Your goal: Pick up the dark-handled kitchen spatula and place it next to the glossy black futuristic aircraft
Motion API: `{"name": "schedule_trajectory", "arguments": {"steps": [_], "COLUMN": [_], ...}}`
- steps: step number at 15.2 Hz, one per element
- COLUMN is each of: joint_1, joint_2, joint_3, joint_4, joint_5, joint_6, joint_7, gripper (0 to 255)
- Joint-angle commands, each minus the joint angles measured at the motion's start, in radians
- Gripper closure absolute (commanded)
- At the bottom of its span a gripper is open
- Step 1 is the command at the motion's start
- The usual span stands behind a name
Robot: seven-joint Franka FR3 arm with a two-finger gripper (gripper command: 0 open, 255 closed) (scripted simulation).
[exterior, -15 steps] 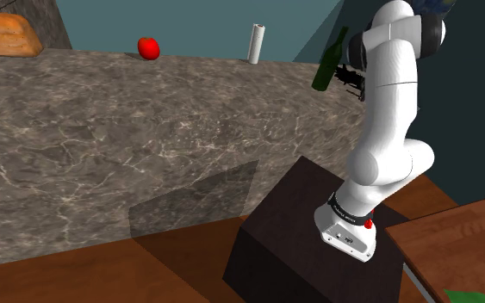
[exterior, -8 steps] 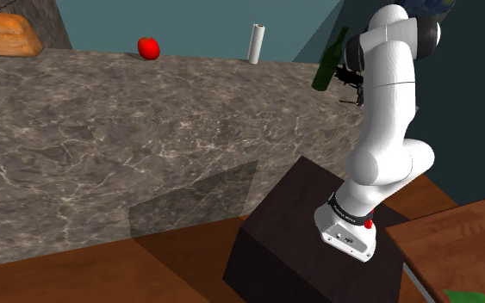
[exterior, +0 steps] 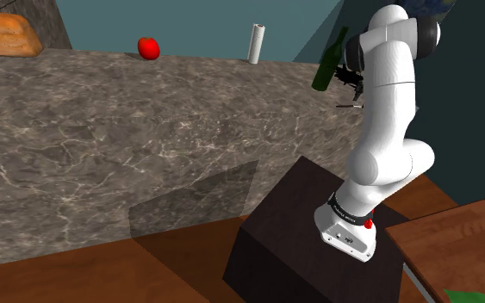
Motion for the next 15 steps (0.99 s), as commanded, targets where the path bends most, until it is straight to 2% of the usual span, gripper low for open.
{"name": "schedule_trajectory", "arguments": {"steps": [1,4,8,15], "joint_1": [0.0,0.0,-0.004,-0.004], "joint_2": [0.0,0.0,-0.04,-0.04], "joint_3": [0.0,0.0,-0.033,-0.033], "joint_4": [0.0,0.0,0.073,0.073], "joint_5": [0.0,0.0,-0.043,-0.043], "joint_6": [0.0,0.0,-0.095,-0.095], "joint_7": [0.0,0.0,0.028,0.028], "gripper": [0,0,0,0]}}
